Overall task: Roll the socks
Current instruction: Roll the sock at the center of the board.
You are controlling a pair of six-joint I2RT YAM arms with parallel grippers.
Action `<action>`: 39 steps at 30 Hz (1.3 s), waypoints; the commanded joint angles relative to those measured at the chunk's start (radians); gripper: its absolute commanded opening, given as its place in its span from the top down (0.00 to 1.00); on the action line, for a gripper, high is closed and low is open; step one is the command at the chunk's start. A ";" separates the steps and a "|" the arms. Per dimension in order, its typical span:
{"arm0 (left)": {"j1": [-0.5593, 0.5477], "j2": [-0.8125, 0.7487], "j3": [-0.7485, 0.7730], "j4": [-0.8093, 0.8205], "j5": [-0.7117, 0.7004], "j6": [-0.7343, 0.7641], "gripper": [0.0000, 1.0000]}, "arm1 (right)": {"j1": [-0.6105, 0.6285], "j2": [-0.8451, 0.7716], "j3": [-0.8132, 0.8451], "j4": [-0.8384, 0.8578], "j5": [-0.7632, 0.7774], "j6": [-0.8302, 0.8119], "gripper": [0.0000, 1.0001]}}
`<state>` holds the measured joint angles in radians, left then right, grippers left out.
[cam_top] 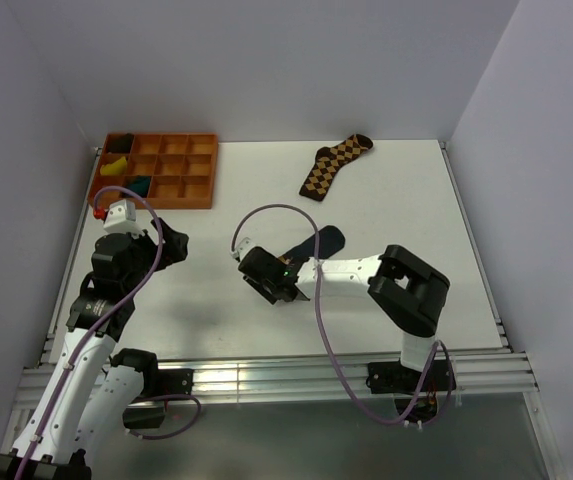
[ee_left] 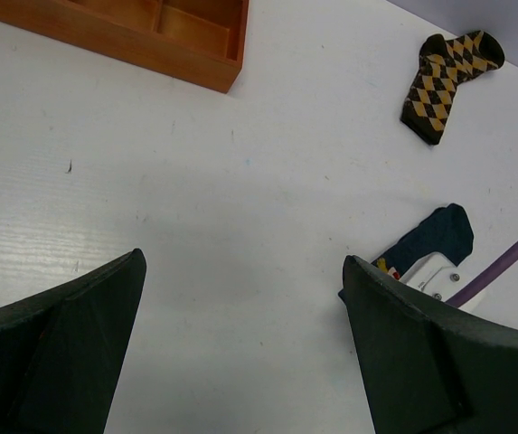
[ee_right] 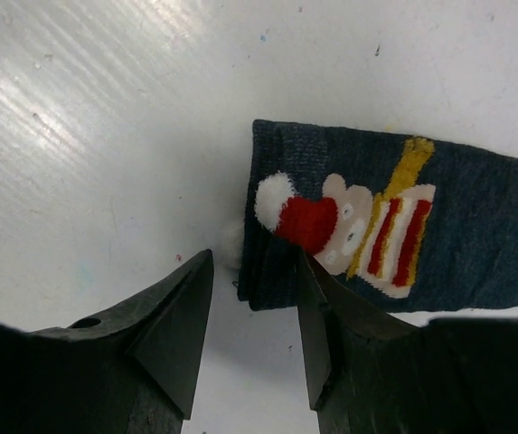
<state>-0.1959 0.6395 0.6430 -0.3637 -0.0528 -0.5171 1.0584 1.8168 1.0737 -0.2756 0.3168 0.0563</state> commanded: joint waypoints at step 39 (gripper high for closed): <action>-0.022 0.052 -0.014 0.086 0.166 -0.132 0.05 | -0.221 -0.142 -0.268 0.391 -0.529 0.347 1.00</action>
<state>-0.2028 0.6861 0.6407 -0.3416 0.0692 -0.5892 0.8791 1.6939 0.8459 0.0402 -0.0071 0.2977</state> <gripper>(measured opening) 0.956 0.131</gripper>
